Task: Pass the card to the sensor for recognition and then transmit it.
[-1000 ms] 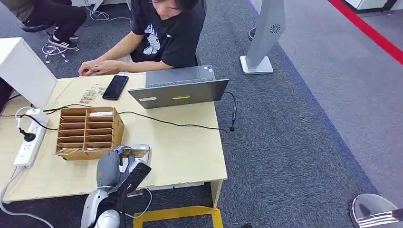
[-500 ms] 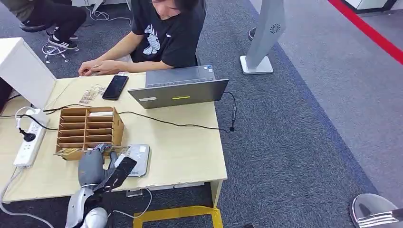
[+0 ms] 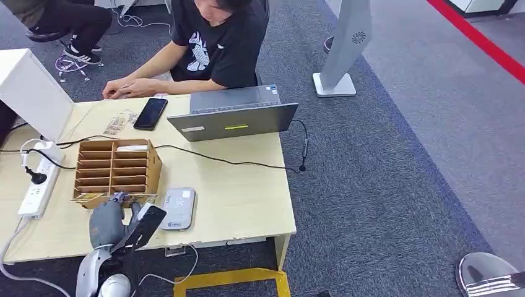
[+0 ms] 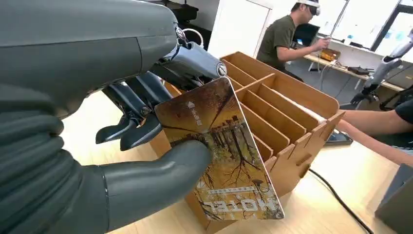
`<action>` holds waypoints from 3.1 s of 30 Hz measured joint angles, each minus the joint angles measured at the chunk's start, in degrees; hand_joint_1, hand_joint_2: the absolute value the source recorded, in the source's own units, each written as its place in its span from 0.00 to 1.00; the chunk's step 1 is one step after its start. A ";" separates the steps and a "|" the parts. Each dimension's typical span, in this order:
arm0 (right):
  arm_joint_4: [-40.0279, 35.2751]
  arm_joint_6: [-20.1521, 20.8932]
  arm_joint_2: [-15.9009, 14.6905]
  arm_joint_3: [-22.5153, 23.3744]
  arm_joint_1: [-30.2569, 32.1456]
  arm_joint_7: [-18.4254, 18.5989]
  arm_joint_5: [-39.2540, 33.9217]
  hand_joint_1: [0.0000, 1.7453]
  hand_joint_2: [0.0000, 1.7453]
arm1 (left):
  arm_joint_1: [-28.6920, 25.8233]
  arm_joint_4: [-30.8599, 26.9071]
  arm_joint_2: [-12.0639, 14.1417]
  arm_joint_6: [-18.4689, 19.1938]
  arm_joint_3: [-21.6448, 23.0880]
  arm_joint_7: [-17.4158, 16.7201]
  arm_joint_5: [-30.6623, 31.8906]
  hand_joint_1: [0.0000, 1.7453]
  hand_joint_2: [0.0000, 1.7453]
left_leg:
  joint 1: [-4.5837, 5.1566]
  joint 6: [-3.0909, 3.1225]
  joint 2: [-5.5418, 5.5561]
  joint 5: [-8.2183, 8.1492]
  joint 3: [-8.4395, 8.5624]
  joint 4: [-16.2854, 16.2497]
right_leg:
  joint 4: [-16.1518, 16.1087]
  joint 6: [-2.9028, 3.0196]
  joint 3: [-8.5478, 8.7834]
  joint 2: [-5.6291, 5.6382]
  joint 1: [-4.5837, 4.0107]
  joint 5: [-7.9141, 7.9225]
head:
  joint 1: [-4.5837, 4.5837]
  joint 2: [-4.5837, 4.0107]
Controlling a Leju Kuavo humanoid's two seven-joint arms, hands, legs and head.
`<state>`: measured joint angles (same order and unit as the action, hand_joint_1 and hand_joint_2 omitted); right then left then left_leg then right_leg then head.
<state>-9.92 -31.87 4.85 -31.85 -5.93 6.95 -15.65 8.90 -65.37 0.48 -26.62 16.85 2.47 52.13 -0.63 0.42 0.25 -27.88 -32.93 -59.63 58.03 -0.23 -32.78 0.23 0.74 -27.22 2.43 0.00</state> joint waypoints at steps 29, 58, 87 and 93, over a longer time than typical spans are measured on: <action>-0.33 0.02 0.00 0.24 -0.10 -0.37 0.68 0.00 1.00 | 1.33 5.42 -5.22 2.49 2.53 -0.11 4.92 1.00 1.00 | 0.01 0.00 0.00 0.00 -0.01 -0.01 | -0.01 0.00 -0.01 0.00 0.01 0.00 | 0.00 0.00; -0.31 0.09 0.00 2.16 0.24 -1.38 0.52 0.00 1.00 | 0.84 -0.56 -3.65 1.22 4.07 0.26 2.77 1.00 1.00 | -0.02 -0.02 0.01 0.05 0.05 -0.01 | 0.00 0.00 0.05 -0.02 -0.02 0.02 | 0.00 0.00; -0.39 -0.09 0.00 2.38 0.08 -0.39 4.46 0.00 1.00 | 18.83 -6.02 13.73 -6.49 -6.93 -12.59 31.39 1.00 1.00 | -0.03 -0.08 0.00 0.13 0.04 0.01 | 0.05 0.04 0.01 0.01 -0.02 0.07 | 0.00 0.00; -0.74 -0.13 0.00 2.32 -0.25 -0.99 4.92 0.00 1.00 | 22.19 2.71 14.01 -10.25 -7.45 -12.63 33.52 0.99 1.00 | -0.03 -0.11 0.01 0.18 0.05 0.00 | 0.06 0.06 0.01 0.00 -0.03 0.11 | 0.00 0.00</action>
<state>-10.67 -32.00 4.85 -29.53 -6.18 5.97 -10.73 31.09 -62.67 14.49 -36.87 9.40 -10.16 85.65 -0.67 0.31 0.25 -27.69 -32.88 -59.62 58.09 -0.17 -32.77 0.23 0.71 -27.10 2.43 0.00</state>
